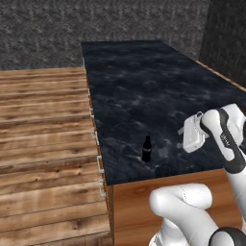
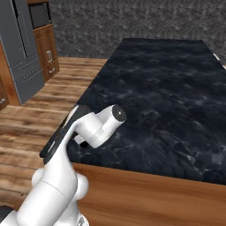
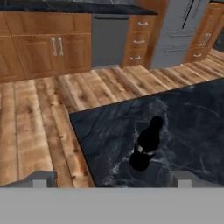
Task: Pick the bottled drink from the counter and place it in the open cabinet.
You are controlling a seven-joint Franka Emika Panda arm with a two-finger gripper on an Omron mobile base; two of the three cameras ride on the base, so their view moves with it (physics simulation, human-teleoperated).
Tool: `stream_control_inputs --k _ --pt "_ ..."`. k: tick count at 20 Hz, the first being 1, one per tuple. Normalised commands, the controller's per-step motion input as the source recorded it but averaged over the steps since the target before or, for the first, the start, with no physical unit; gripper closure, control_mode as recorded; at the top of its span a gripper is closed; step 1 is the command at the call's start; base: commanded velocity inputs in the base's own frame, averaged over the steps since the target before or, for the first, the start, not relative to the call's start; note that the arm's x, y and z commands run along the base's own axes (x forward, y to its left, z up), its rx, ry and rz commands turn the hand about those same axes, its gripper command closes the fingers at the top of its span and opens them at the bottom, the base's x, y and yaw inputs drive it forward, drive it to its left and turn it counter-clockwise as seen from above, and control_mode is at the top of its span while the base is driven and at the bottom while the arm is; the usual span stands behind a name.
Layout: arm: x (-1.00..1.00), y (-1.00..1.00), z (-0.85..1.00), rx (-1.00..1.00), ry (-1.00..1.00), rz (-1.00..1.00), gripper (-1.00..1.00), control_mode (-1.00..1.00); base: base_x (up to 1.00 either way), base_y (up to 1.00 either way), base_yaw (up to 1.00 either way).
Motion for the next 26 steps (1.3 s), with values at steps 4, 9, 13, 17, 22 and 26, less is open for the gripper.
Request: stream_control_inputs --k 4,9,13,17,22,26 --pt "0.11 -0.14 -0.03 0.08 -0.17 0.31 -1.00 -1.00 0.00 0.00 0.00" --pt "0.10 0.00 -0.10 0.01 -0.16 0.27 -1.00 -1.00 0.00 0.00 0.00" --pt "0.12 0.00 -0.12 0.02 -0.11 0.20 -1.00 -1.00 0.00 0.00 0.00" --pt "0.13 0.00 -0.12 0.06 -0.08 0.08 -1.00 -1.00 0.00 0.00 0.00" --pt "0.15 0.03 -0.14 0.10 -0.01 -0.01 -1.00 -1.00 0.00 0.00 0.00" --pt "0.21 0.07 -0.14 0.09 0.00 -0.03 -1.00 -1.00 0.00 0.00 0.00"
